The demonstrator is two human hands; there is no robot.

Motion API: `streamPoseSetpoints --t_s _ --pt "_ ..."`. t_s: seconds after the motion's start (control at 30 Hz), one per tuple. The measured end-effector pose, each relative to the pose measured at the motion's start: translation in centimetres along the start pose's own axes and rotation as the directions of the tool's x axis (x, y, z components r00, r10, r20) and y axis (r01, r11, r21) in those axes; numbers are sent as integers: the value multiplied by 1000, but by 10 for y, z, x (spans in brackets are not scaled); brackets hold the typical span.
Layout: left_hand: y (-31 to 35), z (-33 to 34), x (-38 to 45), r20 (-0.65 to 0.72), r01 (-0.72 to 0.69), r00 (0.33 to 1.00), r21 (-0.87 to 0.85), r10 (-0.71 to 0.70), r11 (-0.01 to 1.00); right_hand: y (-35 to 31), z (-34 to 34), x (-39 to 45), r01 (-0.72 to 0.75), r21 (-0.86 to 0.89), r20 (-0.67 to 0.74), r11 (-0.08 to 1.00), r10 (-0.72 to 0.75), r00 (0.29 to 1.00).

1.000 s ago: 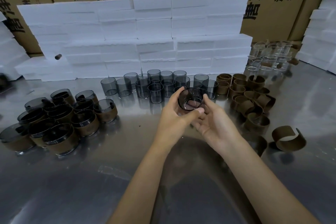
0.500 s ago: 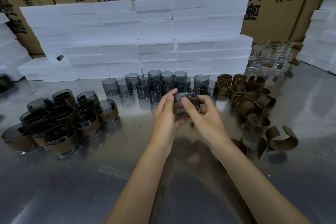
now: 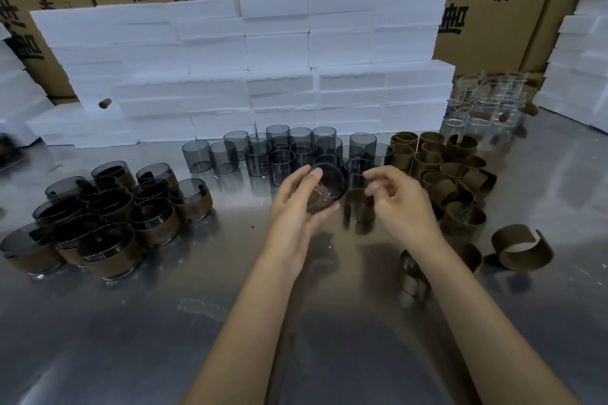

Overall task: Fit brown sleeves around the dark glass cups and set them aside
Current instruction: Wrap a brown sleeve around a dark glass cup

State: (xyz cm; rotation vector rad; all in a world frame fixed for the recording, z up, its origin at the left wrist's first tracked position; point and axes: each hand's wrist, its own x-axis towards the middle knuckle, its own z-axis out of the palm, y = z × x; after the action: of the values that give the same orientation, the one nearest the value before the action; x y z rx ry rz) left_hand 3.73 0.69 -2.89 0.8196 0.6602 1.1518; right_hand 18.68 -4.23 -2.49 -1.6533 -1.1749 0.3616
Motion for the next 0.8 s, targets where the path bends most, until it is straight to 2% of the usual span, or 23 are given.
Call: streamPoseSetpoints --t_s 0.1,0.2,0.43,0.47,0.63,0.8 --pt "0 -6 2 -28 25 999 -32 -26 999 7 -7 1 12 -261 148 965 28 989" --pt "0 -8 5 -49 46 998 -39 -48 998 9 -7 0 84 -377 273 922 24 962" --pt "-2 -12 10 -96 97 991 -15 -98 995 4 -9 1 79 -388 110 918 -39 993" --pt "-2 -13 10 -97 102 990 -16 -103 995 5 -8 1 90 -402 108 911 -50 993" --pt "-1 -18 12 -86 89 992 -19 -90 996 6 -6 -1 128 -408 275 904 -12 961" --pt "0 -19 11 -82 88 993 -18 -89 996 9 -2 -2 85 -430 202 899 4 979"
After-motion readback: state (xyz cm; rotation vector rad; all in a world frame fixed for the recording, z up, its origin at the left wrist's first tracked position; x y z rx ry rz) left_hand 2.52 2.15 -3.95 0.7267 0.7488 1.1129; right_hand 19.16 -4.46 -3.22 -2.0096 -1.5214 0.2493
